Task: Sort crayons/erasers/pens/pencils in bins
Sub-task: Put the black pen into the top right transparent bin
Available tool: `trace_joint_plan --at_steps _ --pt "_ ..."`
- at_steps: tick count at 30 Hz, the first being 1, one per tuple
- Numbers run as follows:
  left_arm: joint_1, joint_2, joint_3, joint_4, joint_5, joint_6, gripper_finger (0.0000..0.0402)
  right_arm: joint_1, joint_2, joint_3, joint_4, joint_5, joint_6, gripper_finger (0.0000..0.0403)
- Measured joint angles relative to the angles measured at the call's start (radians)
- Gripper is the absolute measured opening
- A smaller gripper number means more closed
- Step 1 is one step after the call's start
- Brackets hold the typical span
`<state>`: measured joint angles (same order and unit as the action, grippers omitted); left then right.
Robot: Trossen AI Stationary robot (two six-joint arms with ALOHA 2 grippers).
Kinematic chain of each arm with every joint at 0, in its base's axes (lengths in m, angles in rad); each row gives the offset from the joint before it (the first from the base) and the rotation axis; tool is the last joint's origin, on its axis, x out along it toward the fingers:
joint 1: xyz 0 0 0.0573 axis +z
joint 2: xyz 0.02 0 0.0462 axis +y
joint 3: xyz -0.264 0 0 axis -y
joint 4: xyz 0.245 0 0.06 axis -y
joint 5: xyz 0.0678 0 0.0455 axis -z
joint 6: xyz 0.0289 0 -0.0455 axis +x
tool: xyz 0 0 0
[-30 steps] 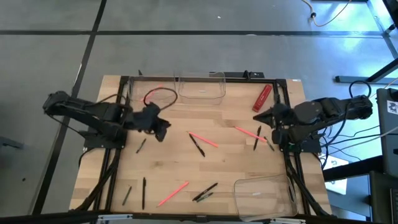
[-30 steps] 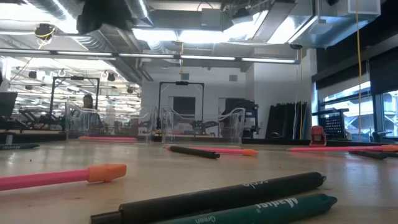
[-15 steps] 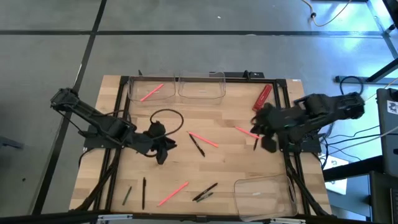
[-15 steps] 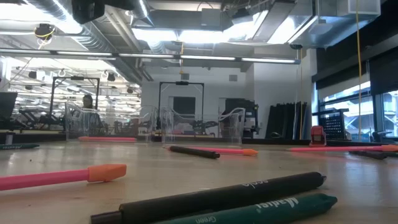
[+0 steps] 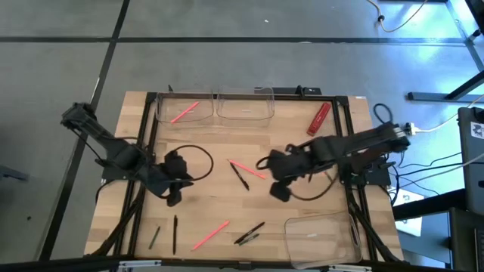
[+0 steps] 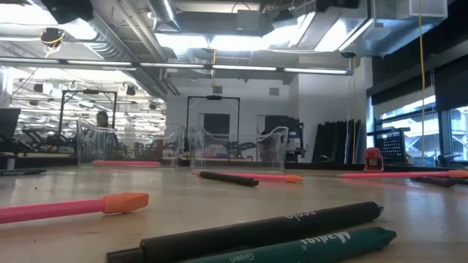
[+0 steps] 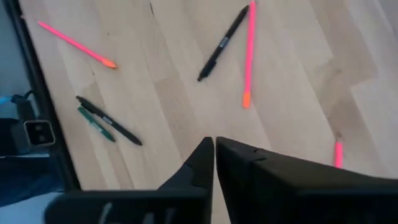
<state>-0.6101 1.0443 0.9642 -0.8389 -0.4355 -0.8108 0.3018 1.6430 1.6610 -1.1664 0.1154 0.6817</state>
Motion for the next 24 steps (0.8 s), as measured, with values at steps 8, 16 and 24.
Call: trace_joint_plan --at_steps 8,16,24 --pt "-0.046 -0.034 0.000 0.000 0.000 0.036 0.0080 -0.010 0.160 0.129 0.048 -0.032 0.062 0.0112" --pt "-0.050 -0.037 0.000 0.001 -0.002 0.036 0.0080 -0.049 0.303 0.207 0.049 -0.038 0.314 0.0169" --pt "-0.050 -0.037 0.000 0.003 -0.002 0.030 0.0080 -0.103 0.436 0.208 0.065 -0.065 0.329 0.0161"
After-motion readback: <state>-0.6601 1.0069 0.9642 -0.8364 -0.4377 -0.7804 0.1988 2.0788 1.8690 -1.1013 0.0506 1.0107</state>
